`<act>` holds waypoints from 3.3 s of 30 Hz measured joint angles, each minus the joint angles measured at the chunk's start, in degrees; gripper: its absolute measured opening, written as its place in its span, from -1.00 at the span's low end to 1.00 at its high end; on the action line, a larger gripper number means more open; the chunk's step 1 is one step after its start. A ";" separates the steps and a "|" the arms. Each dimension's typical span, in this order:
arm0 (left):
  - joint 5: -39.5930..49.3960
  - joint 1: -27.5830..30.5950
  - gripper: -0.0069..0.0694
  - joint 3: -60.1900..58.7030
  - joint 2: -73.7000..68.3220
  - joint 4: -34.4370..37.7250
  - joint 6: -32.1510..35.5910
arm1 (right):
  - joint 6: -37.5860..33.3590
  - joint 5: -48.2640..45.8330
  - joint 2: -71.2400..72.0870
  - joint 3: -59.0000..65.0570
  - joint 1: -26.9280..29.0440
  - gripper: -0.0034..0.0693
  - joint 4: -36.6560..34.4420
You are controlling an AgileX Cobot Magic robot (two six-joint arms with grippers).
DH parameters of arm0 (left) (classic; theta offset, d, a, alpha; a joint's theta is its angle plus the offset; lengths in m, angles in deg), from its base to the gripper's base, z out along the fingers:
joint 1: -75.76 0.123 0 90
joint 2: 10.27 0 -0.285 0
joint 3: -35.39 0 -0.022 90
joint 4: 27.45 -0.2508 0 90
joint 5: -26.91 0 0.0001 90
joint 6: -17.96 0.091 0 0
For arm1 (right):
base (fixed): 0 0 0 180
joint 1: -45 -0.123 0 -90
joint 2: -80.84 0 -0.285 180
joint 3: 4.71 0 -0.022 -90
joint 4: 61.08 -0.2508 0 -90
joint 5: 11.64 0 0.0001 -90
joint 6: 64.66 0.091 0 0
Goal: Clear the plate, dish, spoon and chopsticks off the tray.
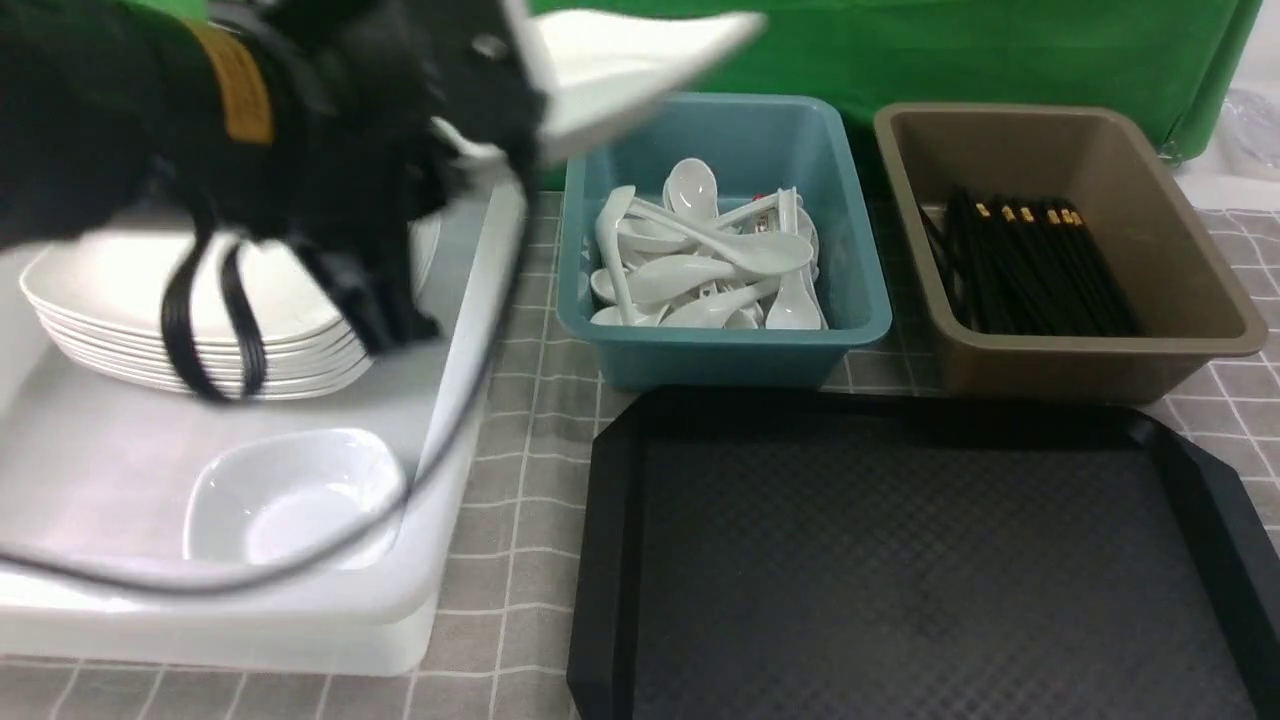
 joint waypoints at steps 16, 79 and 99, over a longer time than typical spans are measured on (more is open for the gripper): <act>-0.76 13.62 -0.74 0.78 -20.18 -16.76 -12.08 | -5.96 -2.69 -2.56 -0.08 0.00 -0.85 -3.60; -49.45 -6.66 -0.79 -48.22 41.27 15.91 -26.51 | -11.59 -6.65 -2.56 -0.08 0.00 -0.71 -15.35; -49.37 -6.66 -0.79 -58.92 41.29 15.91 -26.21 | -18.61 17.57 19.96 23.92 17.53 -0.85 -13.45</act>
